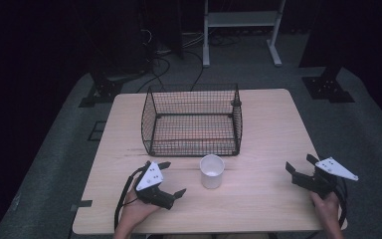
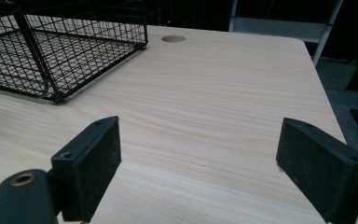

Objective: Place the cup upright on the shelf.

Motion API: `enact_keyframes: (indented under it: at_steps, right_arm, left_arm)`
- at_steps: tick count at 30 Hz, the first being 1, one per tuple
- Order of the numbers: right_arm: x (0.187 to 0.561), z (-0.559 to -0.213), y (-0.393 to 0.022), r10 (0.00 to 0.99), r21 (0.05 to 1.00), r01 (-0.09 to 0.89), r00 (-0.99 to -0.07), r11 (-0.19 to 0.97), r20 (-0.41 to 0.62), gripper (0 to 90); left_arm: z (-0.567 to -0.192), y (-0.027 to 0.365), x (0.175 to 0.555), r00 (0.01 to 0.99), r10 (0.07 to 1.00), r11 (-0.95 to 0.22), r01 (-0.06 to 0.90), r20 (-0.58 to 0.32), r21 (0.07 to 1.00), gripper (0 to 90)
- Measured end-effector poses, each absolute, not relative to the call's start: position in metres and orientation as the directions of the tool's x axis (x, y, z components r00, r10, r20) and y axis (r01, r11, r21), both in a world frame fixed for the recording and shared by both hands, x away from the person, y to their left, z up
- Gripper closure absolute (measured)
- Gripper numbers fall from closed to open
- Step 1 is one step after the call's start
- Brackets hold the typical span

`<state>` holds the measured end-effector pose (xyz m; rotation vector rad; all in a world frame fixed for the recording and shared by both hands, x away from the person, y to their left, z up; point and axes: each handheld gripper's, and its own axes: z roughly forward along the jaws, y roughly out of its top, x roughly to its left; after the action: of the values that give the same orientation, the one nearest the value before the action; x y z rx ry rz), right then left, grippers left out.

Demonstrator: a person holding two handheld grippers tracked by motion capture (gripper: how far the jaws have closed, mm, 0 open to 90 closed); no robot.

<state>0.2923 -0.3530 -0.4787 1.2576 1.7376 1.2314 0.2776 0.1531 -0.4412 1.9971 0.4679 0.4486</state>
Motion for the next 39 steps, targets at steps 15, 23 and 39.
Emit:
enact_keyframes:
  at_steps: [15, 23, 39]
  right_arm:
    - [0.293, -0.479, -0.353, 0.946, 0.940, 0.329, -0.323, 0.091, 0.021, 13.0]
    - [0.293, -0.479, -0.354, 0.946, 0.940, 0.329, -0.323, 0.088, 0.024, 13.0]
    - [0.293, -0.479, -0.354, 0.946, 0.941, 0.325, -0.324, 0.088, 0.023, 13.0]
  left_arm:
    - [-0.443, 0.120, 0.293, 0.895, 0.436, -0.488, 0.151, 0.090, 0.860, 2.5]
    - [-0.442, 0.101, 0.302, 0.912, 0.404, -0.506, 0.155, 0.075, 0.849, 2.5]
    - [-0.448, 0.077, 0.318, 0.923, 0.380, -0.534, 0.165, 0.061, 0.829, 2.5]
